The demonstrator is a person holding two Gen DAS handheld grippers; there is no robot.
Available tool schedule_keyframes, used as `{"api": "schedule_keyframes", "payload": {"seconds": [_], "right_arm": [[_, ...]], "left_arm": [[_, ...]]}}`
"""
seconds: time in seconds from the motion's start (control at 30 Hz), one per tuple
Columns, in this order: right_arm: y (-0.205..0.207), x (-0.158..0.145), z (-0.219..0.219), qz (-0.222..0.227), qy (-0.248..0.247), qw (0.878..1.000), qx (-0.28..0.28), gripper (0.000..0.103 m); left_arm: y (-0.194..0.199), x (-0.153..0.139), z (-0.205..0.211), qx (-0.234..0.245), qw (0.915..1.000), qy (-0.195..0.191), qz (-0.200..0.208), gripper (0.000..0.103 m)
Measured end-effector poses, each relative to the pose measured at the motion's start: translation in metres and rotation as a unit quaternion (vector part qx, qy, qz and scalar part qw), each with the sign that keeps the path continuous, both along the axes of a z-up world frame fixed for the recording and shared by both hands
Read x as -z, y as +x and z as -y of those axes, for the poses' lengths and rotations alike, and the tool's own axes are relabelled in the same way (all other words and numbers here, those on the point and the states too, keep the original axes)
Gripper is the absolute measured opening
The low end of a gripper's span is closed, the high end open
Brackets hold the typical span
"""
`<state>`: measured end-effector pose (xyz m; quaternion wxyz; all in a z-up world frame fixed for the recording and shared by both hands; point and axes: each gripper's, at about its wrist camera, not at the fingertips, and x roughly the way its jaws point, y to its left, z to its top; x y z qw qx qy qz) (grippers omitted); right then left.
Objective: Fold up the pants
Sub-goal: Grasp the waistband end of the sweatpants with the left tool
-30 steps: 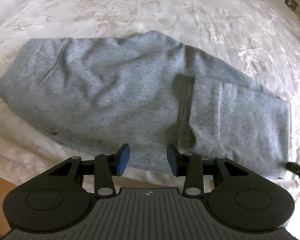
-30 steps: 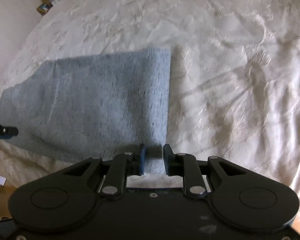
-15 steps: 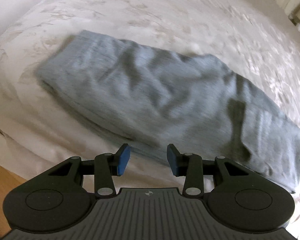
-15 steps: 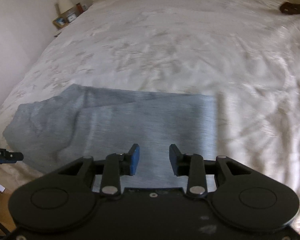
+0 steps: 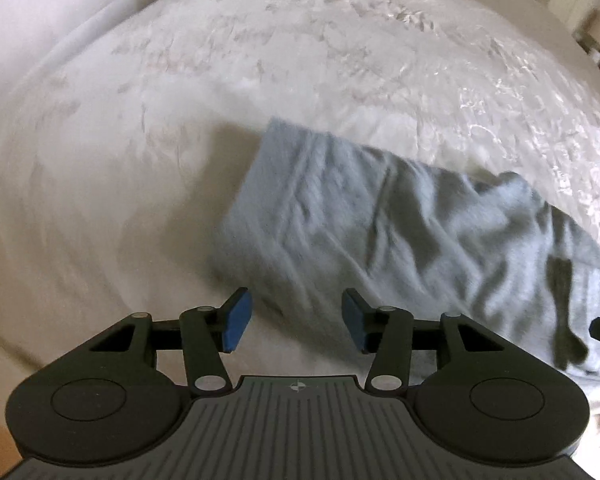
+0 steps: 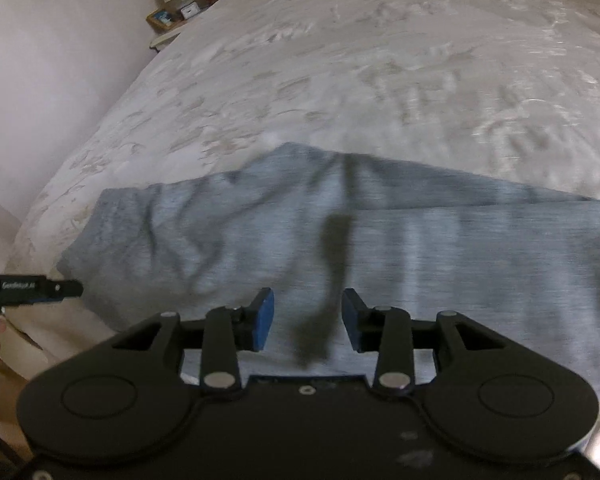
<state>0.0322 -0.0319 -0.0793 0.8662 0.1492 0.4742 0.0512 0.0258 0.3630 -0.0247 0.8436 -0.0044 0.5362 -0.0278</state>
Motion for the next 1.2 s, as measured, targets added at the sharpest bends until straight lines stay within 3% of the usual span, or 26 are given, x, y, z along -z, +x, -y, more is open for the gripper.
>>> {"api": "schedule_keyframes", "payload": {"seconds": [0.2,0.33,0.57,0.77,1.1,1.17,1.2], "right_arm": [[0.011,0.001,-0.037,-0.008,-0.003,1.0,0.007,0.04],[0.012,-0.001,-0.051,-0.016,-0.006,1.0,0.024,0.04],[0.017,0.006,-0.058,-0.037,-0.008,0.998,0.057,0.041],[0.034,0.016,-0.071,-0.054,-0.006,0.997,0.058,0.041],[0.091,0.02,-0.077,-0.035,-0.026,0.998,0.051,0.042],[0.108,0.023,-0.073,-0.028,-0.032,0.998,0.054,0.031],[0.118,0.026,-0.071,-0.028,-0.037,0.997,0.058,0.018]], "left_arm": [[0.035,0.01,-0.008,0.036,0.9993,0.003,-0.001,0.048],[0.047,0.032,-0.015,0.057,0.9977,0.002,-0.036,0.053],[0.062,0.057,-0.03,0.079,0.9917,-0.06,-0.082,0.081],[0.077,0.071,-0.017,0.117,0.9879,-0.044,-0.091,0.102],[0.087,0.075,-0.019,0.083,0.9906,-0.061,-0.09,0.102],[0.082,0.071,-0.024,0.09,0.9907,-0.059,-0.083,0.092],[0.079,0.068,-0.026,0.092,0.9907,-0.062,-0.078,0.081]]}}
